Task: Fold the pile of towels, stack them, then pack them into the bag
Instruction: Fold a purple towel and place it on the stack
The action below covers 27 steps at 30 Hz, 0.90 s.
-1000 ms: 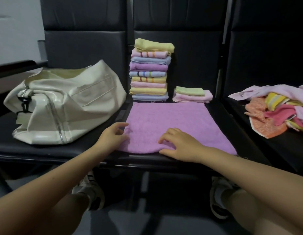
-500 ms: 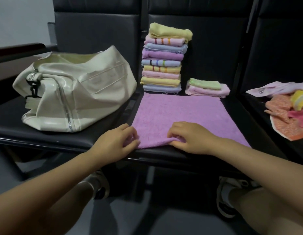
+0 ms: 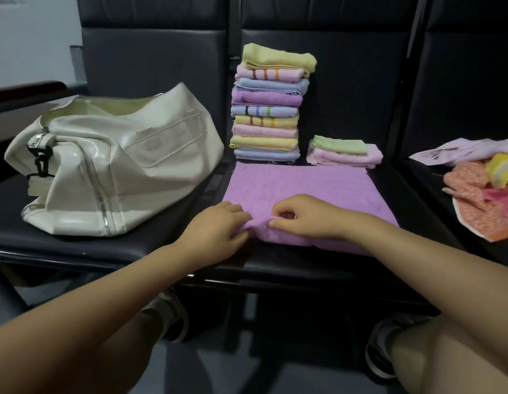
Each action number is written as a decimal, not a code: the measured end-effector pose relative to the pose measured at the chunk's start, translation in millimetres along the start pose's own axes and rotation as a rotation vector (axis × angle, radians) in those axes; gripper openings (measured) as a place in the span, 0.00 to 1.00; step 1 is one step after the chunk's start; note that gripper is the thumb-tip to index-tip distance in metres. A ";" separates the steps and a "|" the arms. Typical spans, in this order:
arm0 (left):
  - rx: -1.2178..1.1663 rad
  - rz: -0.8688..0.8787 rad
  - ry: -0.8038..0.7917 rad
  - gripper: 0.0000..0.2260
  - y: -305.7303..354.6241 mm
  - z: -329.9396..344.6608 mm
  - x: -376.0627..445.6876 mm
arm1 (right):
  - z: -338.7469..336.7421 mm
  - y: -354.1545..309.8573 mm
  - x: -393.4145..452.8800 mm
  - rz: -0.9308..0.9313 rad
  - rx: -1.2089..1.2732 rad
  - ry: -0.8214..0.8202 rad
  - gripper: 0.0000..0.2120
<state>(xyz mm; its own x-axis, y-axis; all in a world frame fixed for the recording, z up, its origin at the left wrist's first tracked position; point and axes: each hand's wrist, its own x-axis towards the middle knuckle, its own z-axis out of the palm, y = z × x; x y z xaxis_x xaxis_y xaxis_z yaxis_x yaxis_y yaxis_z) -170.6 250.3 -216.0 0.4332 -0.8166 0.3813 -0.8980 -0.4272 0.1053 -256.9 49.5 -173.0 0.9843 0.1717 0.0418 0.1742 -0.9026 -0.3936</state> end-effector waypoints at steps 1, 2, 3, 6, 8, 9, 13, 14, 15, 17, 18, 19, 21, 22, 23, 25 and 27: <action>-0.058 -0.020 -0.009 0.19 -0.4 -1.2 6.8 | -1.3 0.7 0.4 0.011 -0.009 -0.021 0.13; -0.104 -0.037 -0.006 0.18 -1.3 -2.0 13.0 | -2.2 1.6 -0.3 0.028 -0.032 -0.043 0.15; -0.139 -0.047 -0.007 0.16 -2.3 -2.8 19.1 | -3.0 3.4 -2.1 0.050 -0.069 -0.060 0.17; -0.223 -0.054 -0.032 0.10 -4.9 -7.8 36.5 | -9.1 11.0 -8.0 0.110 -0.169 -0.049 0.18; -0.270 -0.090 -0.035 0.13 -8.6 -10.3 50.2 | -16.3 20.7 -9.1 0.165 -0.203 -0.014 0.16; -0.286 -0.106 -0.015 0.16 -11.1 -10.7 58.0 | -20.7 28.0 -8.5 0.203 -0.215 0.012 0.15; -0.263 -0.165 0.053 0.18 -24.2 -7.4 83.1 | -34.8 72.0 -8.0 0.366 -0.168 0.101 0.17; -0.243 -0.185 0.056 0.17 -29.2 -3.5 86.8 | -38.2 83.7 -11.0 0.418 -0.134 0.114 0.17; -0.223 -0.217 0.049 0.15 -34.6 1.6 89.4 | -41.6 94.2 -15.7 0.478 -0.075 0.139 0.17; -0.207 -0.296 0.026 0.15 -42.9 11.1 91.7 | -47.1 110.1 -28.4 0.569 0.108 0.224 0.16; -0.222 -0.331 0.022 0.16 -44.9 15.1 92.1 | -49.1 115.0 -35.0 0.596 0.193 0.263 0.16; -0.263 -0.366 0.019 0.15 -45.5 17.8 93.1 | -50.0 119.2 -40.8 0.616 0.270 0.297 0.16; -0.417 -0.439 0.024 0.14 -39.4 17.2 95.6 | -48.4 125.8 -49.8 0.639 0.445 0.365 0.15; -0.509 -0.480 0.024 0.14 -34.9 15.8 97.1 | -47.2 126.6 -53.9 0.644 0.547 0.400 0.13; -0.596 -0.513 0.019 0.13 -30.2 13.8 98.9 | -46.8 126.1 -58.0 0.648 0.647 0.430 0.10; -0.719 -0.563 0.013 0.12 -20.9 9.0 101.7 | -48.0 124.1 -66.7 0.655 0.832 0.450 0.05; -0.808 -0.592 0.026 0.10 -9.8 3.6 103.2 | -51.8 124.1 -77.9 0.671 0.955 0.418 0.06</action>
<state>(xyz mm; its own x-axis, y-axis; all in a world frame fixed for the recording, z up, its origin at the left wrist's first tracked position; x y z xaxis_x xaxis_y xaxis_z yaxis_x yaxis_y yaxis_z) -116.8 168.8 -180.9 0.8343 -0.5448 0.0847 -0.3256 -0.3628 0.8731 -310.4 -96.3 -177.6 0.8350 -0.5105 -0.2055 -0.2865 -0.0845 -0.9543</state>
